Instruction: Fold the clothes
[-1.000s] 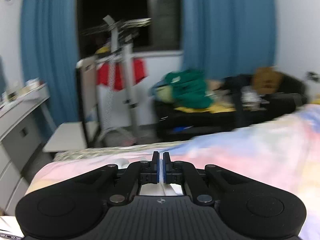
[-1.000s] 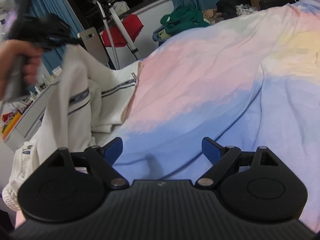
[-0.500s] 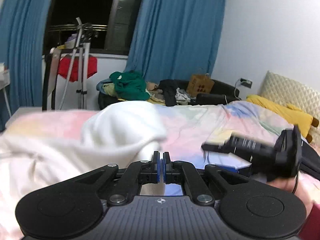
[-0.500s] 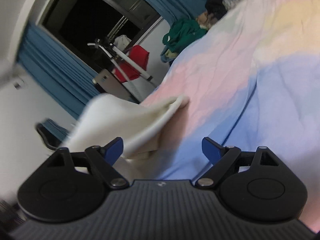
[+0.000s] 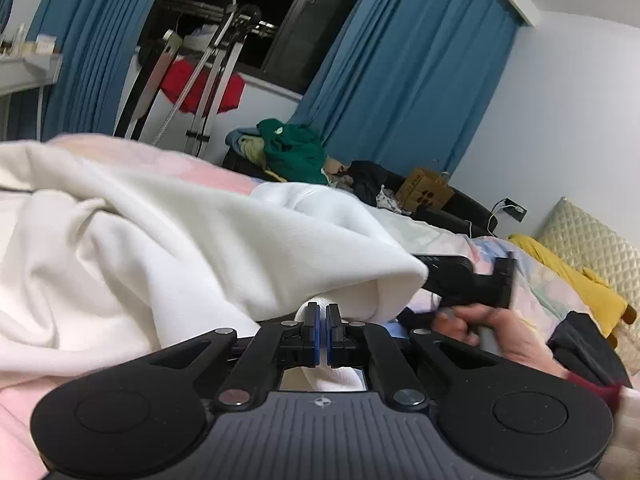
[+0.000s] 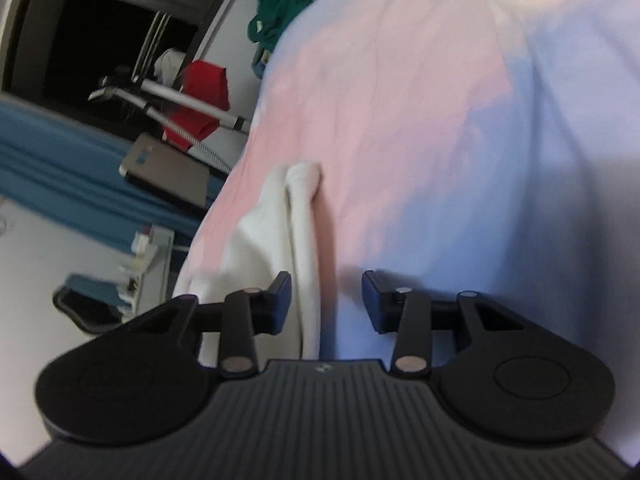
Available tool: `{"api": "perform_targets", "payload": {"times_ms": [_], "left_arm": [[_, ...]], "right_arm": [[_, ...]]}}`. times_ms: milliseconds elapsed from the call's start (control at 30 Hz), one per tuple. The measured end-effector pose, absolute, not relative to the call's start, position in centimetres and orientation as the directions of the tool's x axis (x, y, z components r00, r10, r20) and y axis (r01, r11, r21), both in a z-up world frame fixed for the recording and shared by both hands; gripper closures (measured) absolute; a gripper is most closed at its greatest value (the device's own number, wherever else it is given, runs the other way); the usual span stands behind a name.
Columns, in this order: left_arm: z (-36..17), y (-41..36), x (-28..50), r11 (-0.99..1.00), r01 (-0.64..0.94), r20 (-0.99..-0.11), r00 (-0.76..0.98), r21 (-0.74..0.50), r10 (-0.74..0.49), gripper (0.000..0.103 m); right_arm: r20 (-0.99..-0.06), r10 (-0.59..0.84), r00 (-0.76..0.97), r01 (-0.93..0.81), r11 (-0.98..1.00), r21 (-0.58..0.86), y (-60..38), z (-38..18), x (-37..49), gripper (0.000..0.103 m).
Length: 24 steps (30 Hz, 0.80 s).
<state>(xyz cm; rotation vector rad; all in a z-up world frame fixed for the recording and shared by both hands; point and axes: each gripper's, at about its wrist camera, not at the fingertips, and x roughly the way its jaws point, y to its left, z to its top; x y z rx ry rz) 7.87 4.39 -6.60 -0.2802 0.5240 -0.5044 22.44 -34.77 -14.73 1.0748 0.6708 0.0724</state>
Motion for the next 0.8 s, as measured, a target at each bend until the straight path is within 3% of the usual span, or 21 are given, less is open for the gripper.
{"api": "perform_targets", "payload": {"times_ms": [133, 267, 500, 733, 800], "left_arm": [[-7.3, 4.7, 9.1, 0.834, 0.381, -0.403, 0.744, -0.400, -0.533, 0.100], [-8.0, 4.5, 10.2, 0.827, 0.384, -0.409, 0.733, -0.410, -0.543, 0.100], [-8.2, 3.5, 10.9, 0.820, 0.396, -0.420, 0.716, -0.413, -0.557, 0.099], [-7.3, 2.6, 9.4, 0.773, 0.458, -0.380, 0.685, -0.439, -0.621, 0.071], [-6.9, 2.5, 8.8, 0.758, 0.478, -0.366, 0.675, -0.445, -0.641, 0.069]], "right_arm": [[-0.455, 0.372, 0.809, 0.225, 0.519, 0.825, -35.0, -16.1, 27.2, 0.073], [-0.458, 0.362, 0.812, 0.176, 0.596, 0.783, -33.7, -16.0, 30.0, 0.096], [-0.452, 0.238, 0.860, 0.200, 0.657, 0.727, -34.5, -13.1, 28.3, 0.097], [-0.428, 0.013, 0.903, 0.322, 0.641, 0.697, -41.4, -8.9, 20.7, 0.098], [-0.413, -0.072, 0.908, 0.364, 0.623, 0.692, -43.9, -7.6, 18.2, 0.098]]}}
